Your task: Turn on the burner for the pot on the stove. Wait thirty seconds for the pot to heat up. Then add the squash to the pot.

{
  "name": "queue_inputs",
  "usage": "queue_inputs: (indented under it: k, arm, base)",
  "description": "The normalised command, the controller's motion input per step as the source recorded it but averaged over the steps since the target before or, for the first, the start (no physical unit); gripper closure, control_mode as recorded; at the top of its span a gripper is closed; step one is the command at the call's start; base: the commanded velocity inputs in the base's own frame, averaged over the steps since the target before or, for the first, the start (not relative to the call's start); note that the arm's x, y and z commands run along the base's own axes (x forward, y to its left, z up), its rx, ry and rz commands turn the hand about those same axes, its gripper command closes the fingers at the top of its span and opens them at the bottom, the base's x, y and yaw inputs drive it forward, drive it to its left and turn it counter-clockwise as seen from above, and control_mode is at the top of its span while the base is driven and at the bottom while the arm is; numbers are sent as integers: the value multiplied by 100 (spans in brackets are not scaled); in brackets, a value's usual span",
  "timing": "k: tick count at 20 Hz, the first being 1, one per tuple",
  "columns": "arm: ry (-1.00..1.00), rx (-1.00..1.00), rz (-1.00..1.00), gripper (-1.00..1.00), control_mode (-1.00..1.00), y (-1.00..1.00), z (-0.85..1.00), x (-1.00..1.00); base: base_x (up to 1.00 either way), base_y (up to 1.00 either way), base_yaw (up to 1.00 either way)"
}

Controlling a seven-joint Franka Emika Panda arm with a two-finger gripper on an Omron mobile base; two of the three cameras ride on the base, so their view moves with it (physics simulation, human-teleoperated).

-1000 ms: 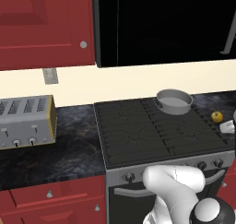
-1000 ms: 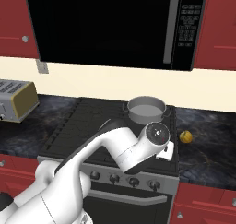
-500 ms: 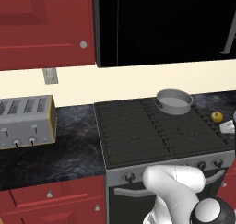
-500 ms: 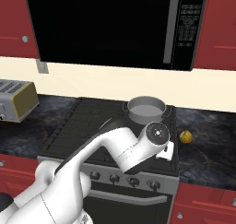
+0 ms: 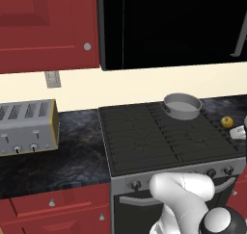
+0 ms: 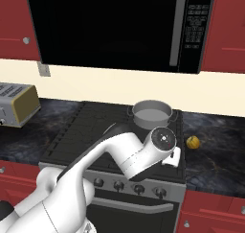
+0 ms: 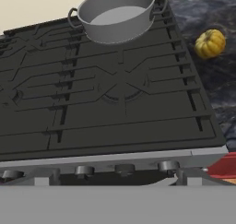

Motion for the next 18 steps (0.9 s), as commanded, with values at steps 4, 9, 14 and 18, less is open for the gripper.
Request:
queue_inputs:
  k: [4,9,14,18]
  arm:
    - [0,0,0,-100,-100,0,0,0]
    - [0,0,0,-100,-100,0,0,0]
    - [0,0,0,-100,-100,0,0,0]
    - [0,0,0,-100,-100,0,0,0]
  base:
    - [0,0,0]
    - [0,0,0]
    - [0,0,0]
    - [0,0,0]
